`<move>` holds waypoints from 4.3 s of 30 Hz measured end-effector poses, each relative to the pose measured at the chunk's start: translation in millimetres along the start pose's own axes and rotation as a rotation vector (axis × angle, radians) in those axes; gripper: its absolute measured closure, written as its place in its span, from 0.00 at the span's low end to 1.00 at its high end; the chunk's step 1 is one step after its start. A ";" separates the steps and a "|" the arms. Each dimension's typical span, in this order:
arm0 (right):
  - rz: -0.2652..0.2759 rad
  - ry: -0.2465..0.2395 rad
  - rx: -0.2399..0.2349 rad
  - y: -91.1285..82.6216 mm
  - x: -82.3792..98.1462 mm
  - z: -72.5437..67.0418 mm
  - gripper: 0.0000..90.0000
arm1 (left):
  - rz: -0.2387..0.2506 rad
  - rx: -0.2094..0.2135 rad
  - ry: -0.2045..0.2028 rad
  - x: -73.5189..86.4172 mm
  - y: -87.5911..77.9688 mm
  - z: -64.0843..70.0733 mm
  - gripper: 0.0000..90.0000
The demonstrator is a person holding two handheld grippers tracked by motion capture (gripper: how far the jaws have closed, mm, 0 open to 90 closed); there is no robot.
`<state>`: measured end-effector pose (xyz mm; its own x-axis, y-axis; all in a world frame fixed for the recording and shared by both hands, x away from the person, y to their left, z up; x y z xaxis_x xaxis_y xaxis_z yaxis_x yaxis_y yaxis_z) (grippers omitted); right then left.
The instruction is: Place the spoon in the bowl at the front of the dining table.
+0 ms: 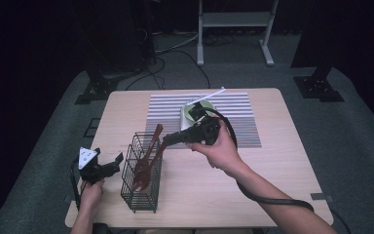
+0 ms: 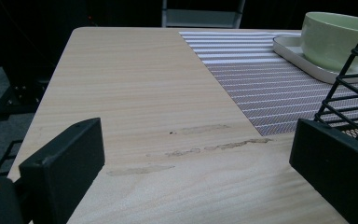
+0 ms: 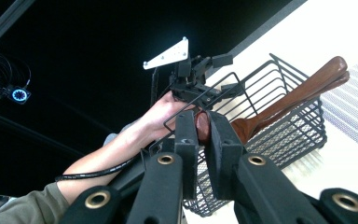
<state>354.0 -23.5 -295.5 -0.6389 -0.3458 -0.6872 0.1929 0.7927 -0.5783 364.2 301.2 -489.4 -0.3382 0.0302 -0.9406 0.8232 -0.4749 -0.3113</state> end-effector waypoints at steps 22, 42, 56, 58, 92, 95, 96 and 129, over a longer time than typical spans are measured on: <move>0.013 0.038 0.006 -29.5 5.0 19.1 0.92 | 0.002 -0.002 0.001 -0.1 0.1 0.1 0.02; 0.008 0.084 0.013 -45.4 25.0 44.7 0.92 | 0.004 -0.006 0.000 0.0 0.5 0.3 0.02; 0.005 0.124 0.034 -55.3 42.6 66.7 0.92 | -0.002 -0.005 0.003 0.0 0.3 0.2 0.02; 0.005 0.134 0.038 -56.8 45.5 69.4 0.92 | -0.002 -0.005 0.003 0.0 0.3 0.2 0.02; -0.005 0.217 0.070 -66.2 86.2 104.5 0.92 | -0.001 -0.007 0.008 0.0 0.8 0.6 0.03; -0.007 0.223 0.084 -66.3 88.8 108.8 0.92 | -0.001 -0.009 0.008 0.0 0.8 0.6 0.02; -0.006 0.226 0.089 -66.2 89.5 110.7 0.92 | -0.001 -0.009 0.008 0.0 0.7 0.5 0.02; 0.020 0.274 0.167 -77.9 93.2 139.2 0.92 | -0.004 -0.008 0.011 0.1 1.0 0.9 0.03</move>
<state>383.1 -187.3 -375.6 -0.8063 -0.1648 -0.5680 0.3123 0.6970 -0.6455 364.6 300.0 -489.6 -0.3364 0.0418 -0.9408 0.8256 -0.4674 -0.3160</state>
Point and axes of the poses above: each handheld gripper's, and its own axes: y roughly forward along the jaws, x roughly out of its underside, z roughly to its right, the point moved 4 cm from there along y, roughly forward along the jaws, and after that the axes turned 12 degrees about x, right-handed, at the moved point
